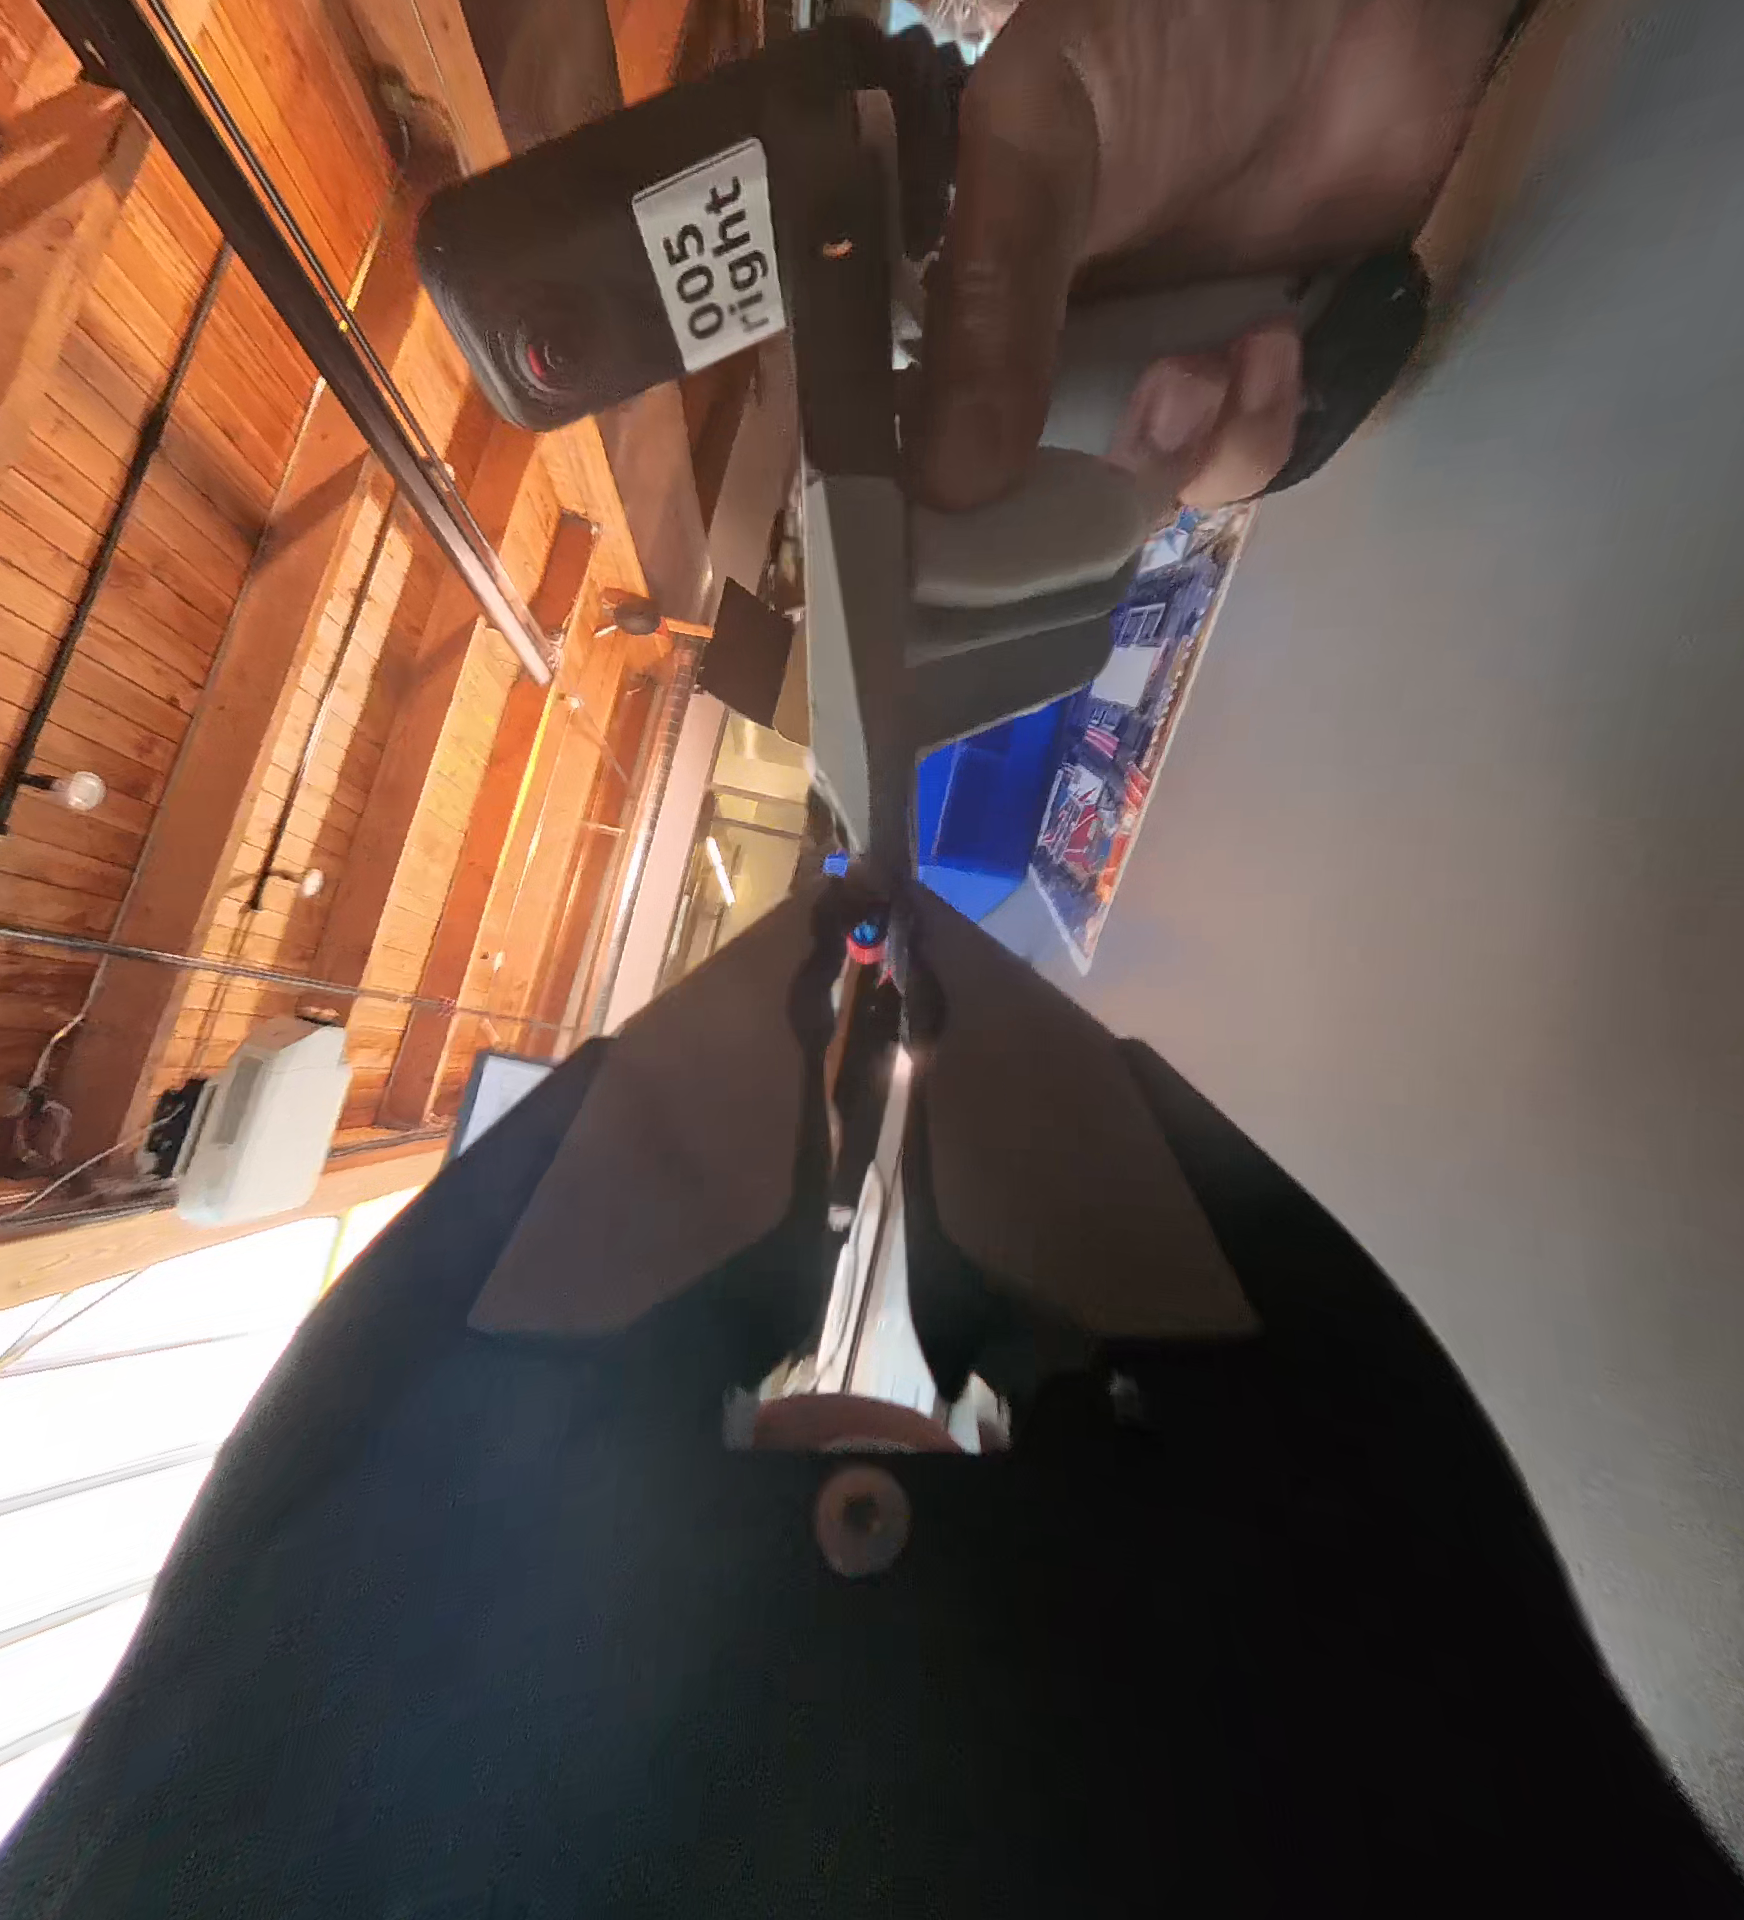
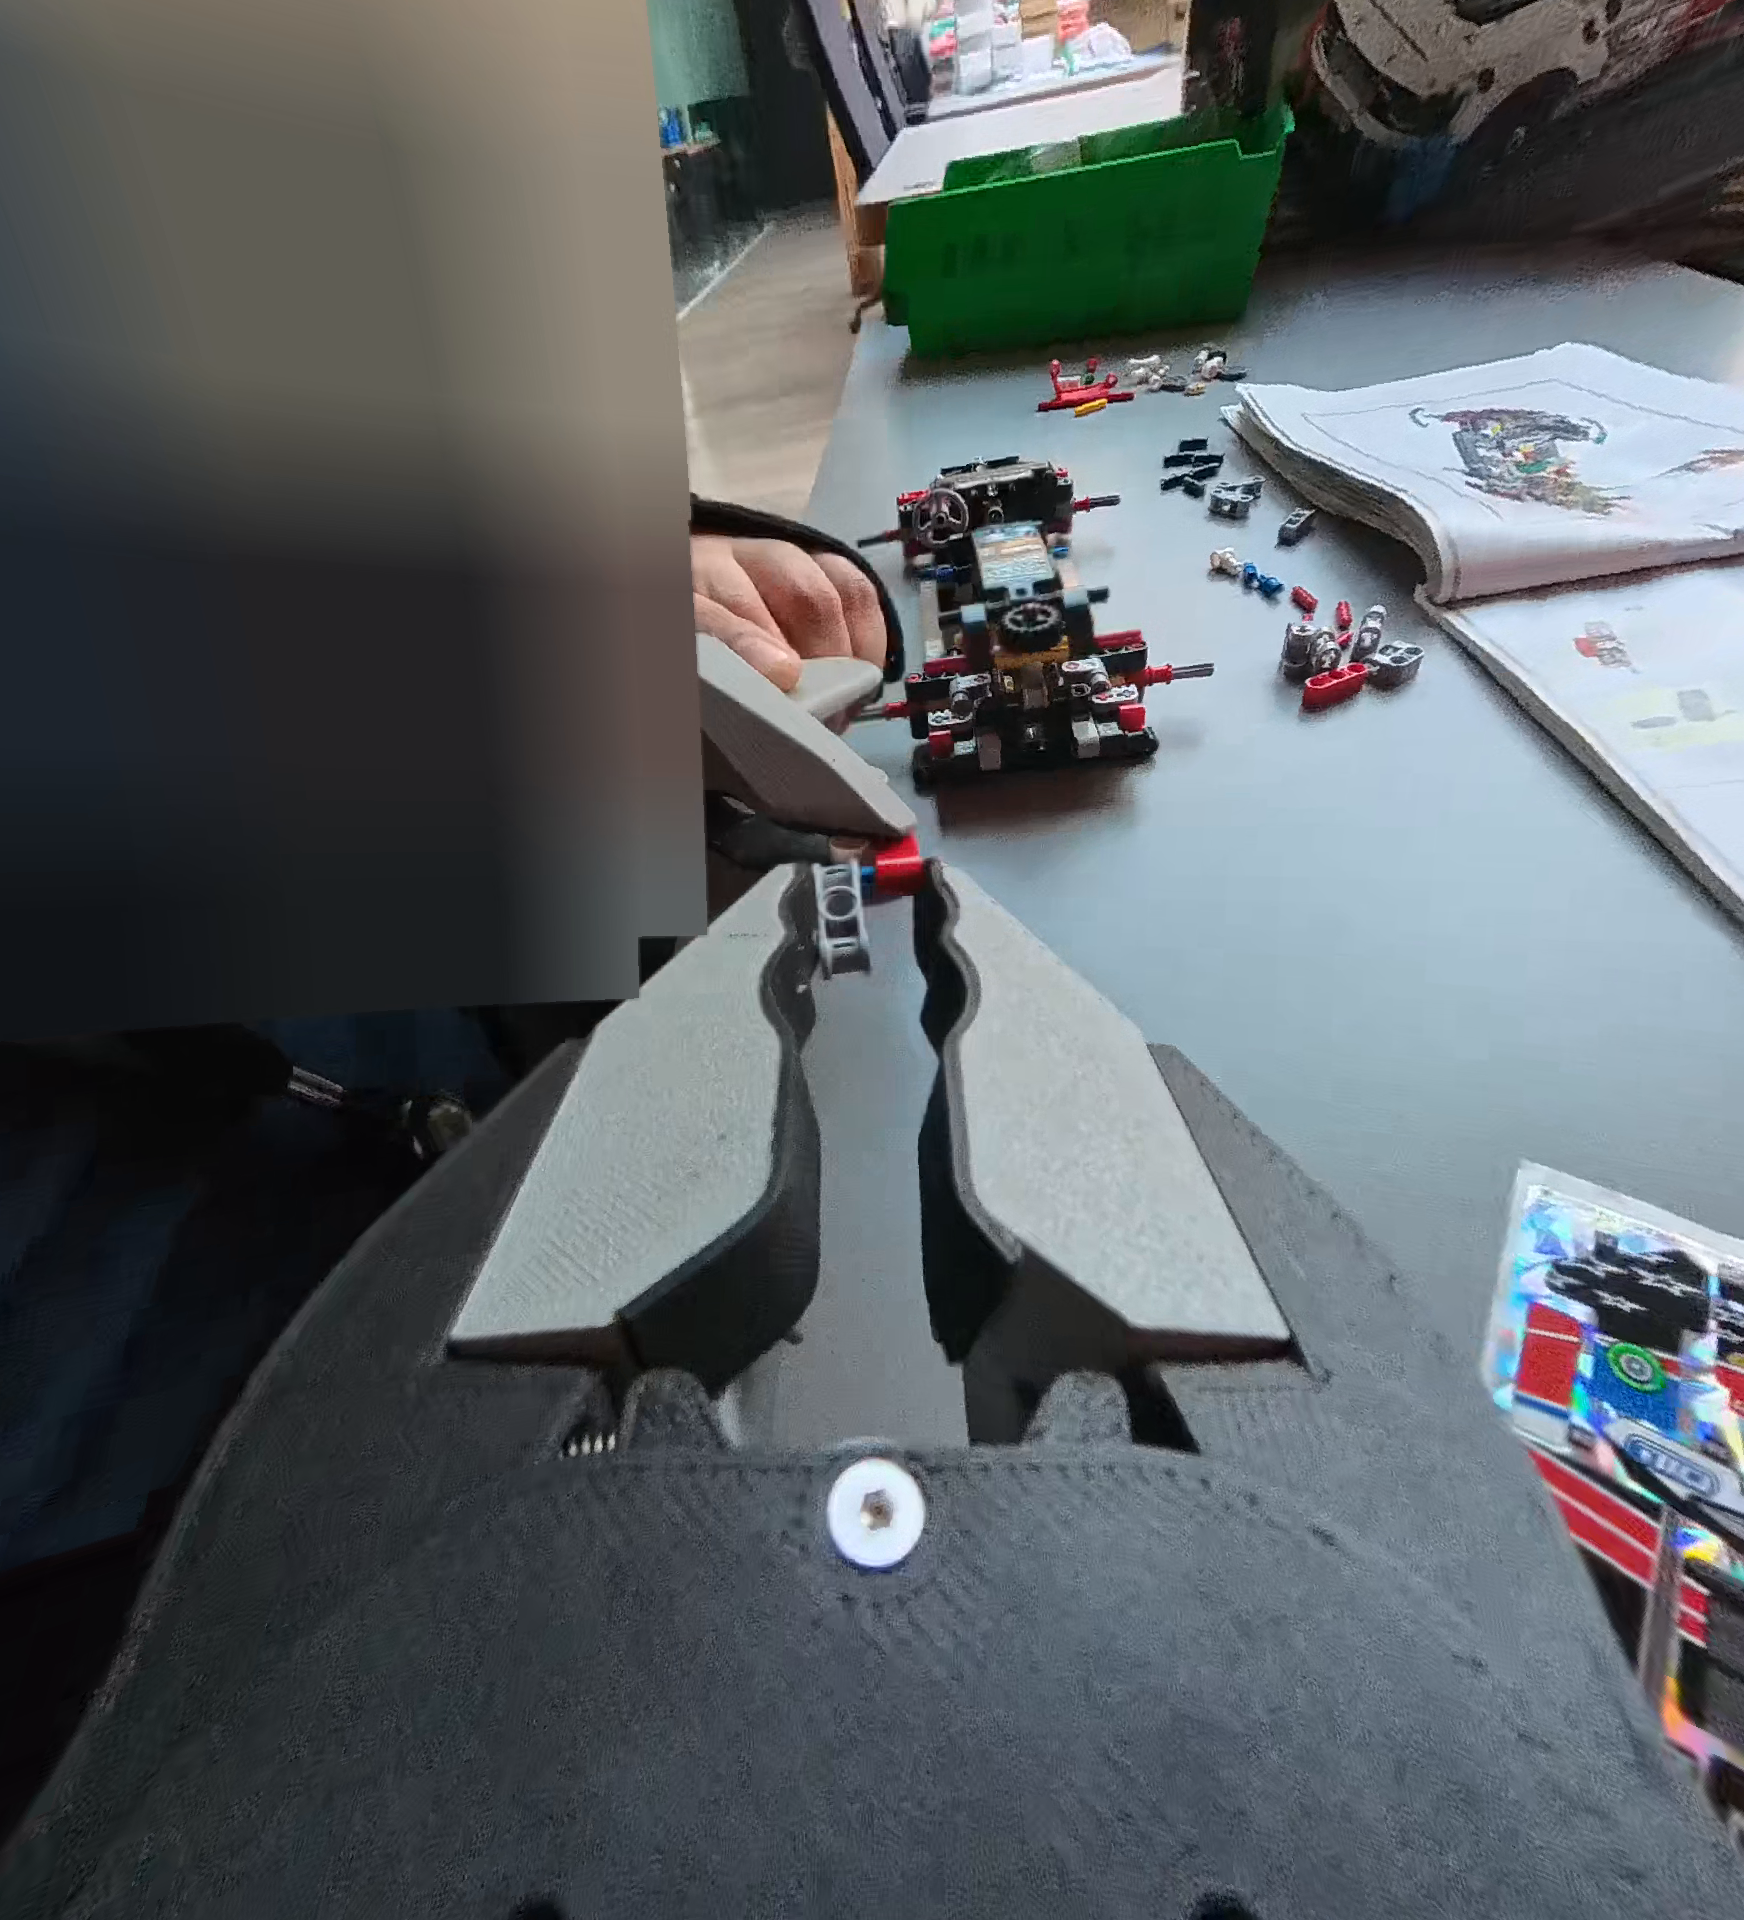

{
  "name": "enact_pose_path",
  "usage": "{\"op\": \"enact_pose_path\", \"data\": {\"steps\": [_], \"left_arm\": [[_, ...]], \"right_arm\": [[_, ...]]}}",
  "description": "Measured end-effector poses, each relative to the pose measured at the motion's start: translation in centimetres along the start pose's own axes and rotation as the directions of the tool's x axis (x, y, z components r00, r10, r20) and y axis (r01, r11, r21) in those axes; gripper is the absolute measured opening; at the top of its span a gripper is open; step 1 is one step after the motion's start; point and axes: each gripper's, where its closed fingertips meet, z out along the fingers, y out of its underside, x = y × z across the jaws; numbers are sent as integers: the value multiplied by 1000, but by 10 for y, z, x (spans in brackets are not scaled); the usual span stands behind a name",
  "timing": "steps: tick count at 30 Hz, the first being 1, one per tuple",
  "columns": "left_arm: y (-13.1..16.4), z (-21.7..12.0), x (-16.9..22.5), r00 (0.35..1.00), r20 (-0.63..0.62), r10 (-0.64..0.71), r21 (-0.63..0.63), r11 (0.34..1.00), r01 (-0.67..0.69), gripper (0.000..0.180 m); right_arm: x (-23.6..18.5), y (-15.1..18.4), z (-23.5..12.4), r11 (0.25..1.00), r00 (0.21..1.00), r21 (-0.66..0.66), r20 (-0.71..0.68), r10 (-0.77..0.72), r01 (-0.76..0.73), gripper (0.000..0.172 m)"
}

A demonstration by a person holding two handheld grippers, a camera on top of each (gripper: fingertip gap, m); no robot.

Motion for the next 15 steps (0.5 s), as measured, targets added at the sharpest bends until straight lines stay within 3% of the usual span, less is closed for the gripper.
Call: {"op": "enact_pose_path", "data": {"steps": [5, 10, 12, 14, 15], "left_arm": [[3, 3, 1, 1000, -11, -12, -7, 1000, 12, 2], [3, 6, 4, 990, -73, -119, 24, 992, 121, 4], [10, 13, 22, 937, -222, -270, -29, 962, 270, 4], [18, 16, 48, 789, -412, -457, -156, 888, 433, 4], [22, 19, 43, 770, -395, -501, -191, 865, 465, 4]], "right_arm": [[5, 1, 0, 1000, 1000, -15, -20, -12, 12, 13], [7, 1, -3, 988, 985, -15, -77, -153, 153, 14], [17, 10, -4, 992, 989, -60, -94, -116, 111, 19], [24, 13, -10, 990, 985, -87, -120, -123, 113, 23], [24, 15, -14, 987, 983, -101, -119, -137, 126, 23]]}}
